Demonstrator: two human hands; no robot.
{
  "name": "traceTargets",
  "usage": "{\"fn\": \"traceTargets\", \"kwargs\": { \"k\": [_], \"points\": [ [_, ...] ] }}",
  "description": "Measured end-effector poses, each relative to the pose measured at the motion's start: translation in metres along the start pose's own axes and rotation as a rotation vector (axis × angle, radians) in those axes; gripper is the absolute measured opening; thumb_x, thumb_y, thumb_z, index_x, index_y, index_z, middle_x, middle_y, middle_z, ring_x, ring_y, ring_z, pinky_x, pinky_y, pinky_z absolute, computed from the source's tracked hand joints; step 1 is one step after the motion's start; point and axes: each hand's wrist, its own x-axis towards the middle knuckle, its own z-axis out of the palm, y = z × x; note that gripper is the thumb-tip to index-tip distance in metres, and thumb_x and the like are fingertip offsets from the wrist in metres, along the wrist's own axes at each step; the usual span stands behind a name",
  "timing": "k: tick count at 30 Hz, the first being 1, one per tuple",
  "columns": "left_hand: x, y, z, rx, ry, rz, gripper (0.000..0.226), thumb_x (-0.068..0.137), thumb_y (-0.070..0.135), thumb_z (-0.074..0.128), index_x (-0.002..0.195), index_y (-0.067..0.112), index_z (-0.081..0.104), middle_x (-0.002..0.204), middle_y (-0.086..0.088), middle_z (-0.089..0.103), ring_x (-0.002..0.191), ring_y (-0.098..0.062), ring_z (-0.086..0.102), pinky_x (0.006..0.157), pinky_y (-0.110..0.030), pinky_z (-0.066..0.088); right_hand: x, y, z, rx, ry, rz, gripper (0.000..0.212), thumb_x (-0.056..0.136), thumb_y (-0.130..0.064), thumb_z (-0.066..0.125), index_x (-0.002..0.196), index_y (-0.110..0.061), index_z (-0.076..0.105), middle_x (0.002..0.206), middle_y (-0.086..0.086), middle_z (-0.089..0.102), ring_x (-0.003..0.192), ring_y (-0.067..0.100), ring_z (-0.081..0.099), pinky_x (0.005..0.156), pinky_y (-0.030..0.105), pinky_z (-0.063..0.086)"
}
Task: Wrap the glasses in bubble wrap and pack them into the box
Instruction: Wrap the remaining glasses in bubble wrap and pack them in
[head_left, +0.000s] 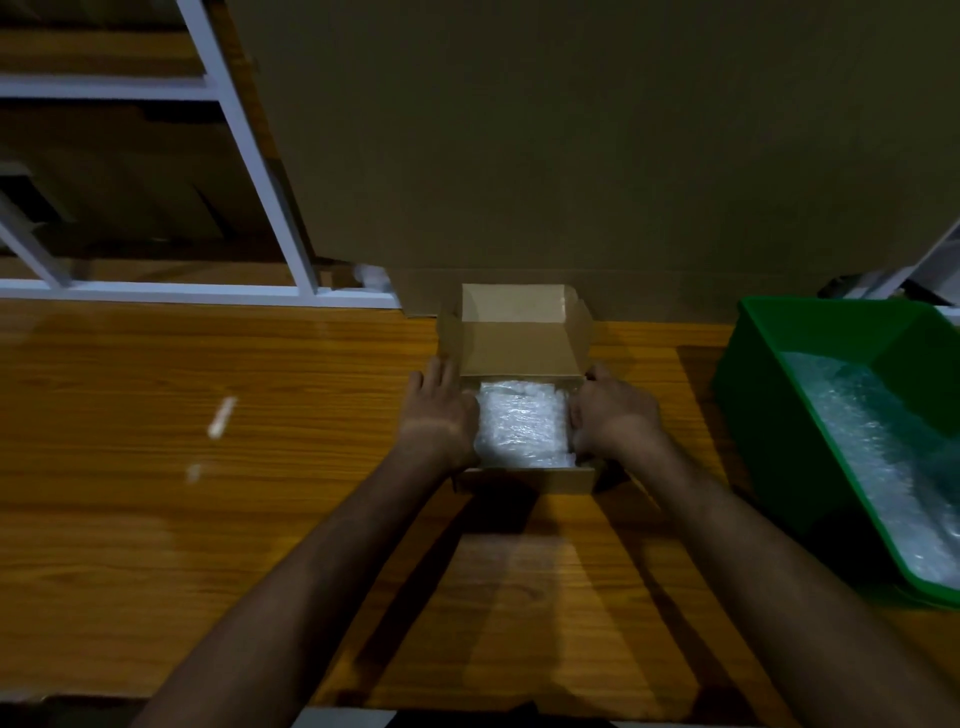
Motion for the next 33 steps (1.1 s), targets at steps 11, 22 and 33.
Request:
{"fn": "traceTargets", "kwargs": {
  "k": [11, 22, 33],
  "points": [
    [-0.01, -0.004, -0.002, -0.01, 0.135, 0.04, 0.045, 0.074, 0.057, 0.07, 0.104, 0.024, 0.071, 0.15, -0.01, 0.031, 0.132, -0.033, 0.023, 0.099, -0.044, 0.032, -0.01, 0.0, -0.009, -0.009, 0.067, -0.026, 0.039, 0.08, -0.04, 0.075, 0.117, -0.028, 0.069, 0.142, 0.0, 0.042, 0.126, 0.025, 0.047, 0.086, 0.039, 0.05],
    [0.005, -0.009, 0.003, -0.07, -0.029, 0.084, 0.054, 0.079, 0.057, 0.067, 0.122, 0.026, 0.063, 0.167, -0.013, -0.005, 0.151, -0.035, -0.001, 0.112, -0.051, 0.022, -0.009, -0.004, 0.001, -0.042, 0.052, 0.063, 0.049, 0.084, -0.041, 0.073, 0.128, -0.025, 0.059, 0.145, 0.001, 0.037, 0.128, 0.028, 0.044, 0.086, 0.044, 0.05],
    [-0.014, 0.001, 0.004, -0.073, 0.142, 0.001, 0.032, 0.075, 0.037, 0.076, 0.102, 0.022, 0.07, 0.165, -0.016, 0.009, 0.146, -0.039, 0.015, 0.106, -0.05, 0.032, -0.018, 0.005, -0.006, -0.018, 0.065, -0.001, 0.035, 0.087, -0.036, 0.068, 0.12, -0.025, 0.065, 0.141, 0.003, 0.046, 0.117, 0.026, 0.055, 0.08, 0.037, 0.052]
  ]
}}
